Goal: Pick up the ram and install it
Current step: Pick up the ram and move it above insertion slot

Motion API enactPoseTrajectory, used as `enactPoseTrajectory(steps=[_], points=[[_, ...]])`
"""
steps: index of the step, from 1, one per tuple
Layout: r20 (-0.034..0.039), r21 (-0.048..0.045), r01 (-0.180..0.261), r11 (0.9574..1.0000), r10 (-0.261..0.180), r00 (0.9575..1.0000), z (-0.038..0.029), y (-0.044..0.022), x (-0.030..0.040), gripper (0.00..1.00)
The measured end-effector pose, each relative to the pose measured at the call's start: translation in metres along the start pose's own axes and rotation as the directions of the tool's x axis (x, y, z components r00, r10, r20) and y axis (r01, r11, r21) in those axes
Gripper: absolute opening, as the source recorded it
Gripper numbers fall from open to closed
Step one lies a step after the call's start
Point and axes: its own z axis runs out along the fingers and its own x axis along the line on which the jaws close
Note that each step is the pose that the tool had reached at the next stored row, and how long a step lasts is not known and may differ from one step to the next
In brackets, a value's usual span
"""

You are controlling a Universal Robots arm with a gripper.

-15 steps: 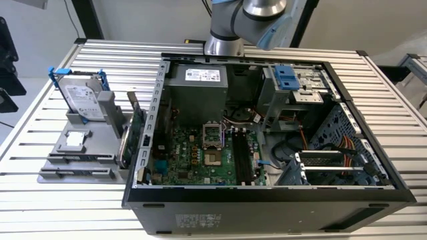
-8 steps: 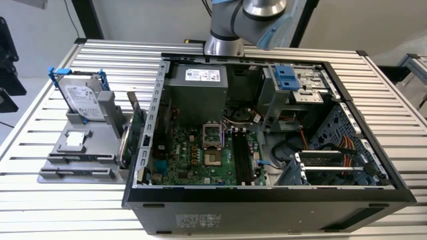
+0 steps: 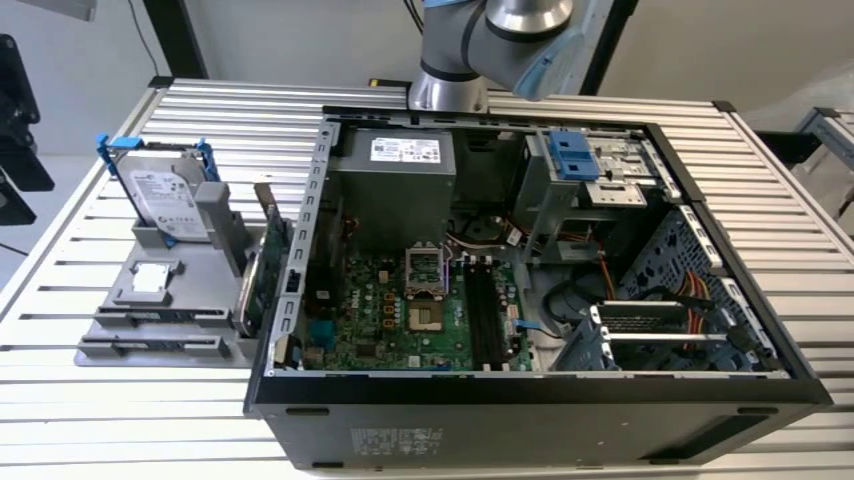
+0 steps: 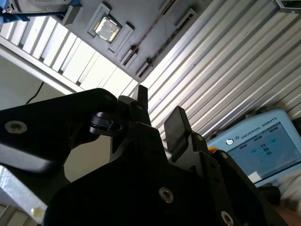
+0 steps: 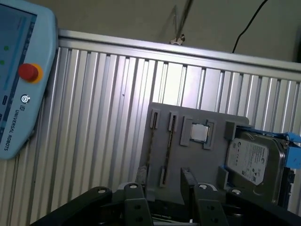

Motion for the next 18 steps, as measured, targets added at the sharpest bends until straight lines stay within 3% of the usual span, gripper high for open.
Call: enactPoseTrajectory(steps=[10,18], points=[[-0.0001,0.0000,0.000,1.0000,0.000,1.0000,0.0043,-0.0002,0.0000,1.00],[-0.0022,0.0143,-0.001,0.9999,0.001,1.0000,0.0093,-0.0004,-0.0004,1.00]])
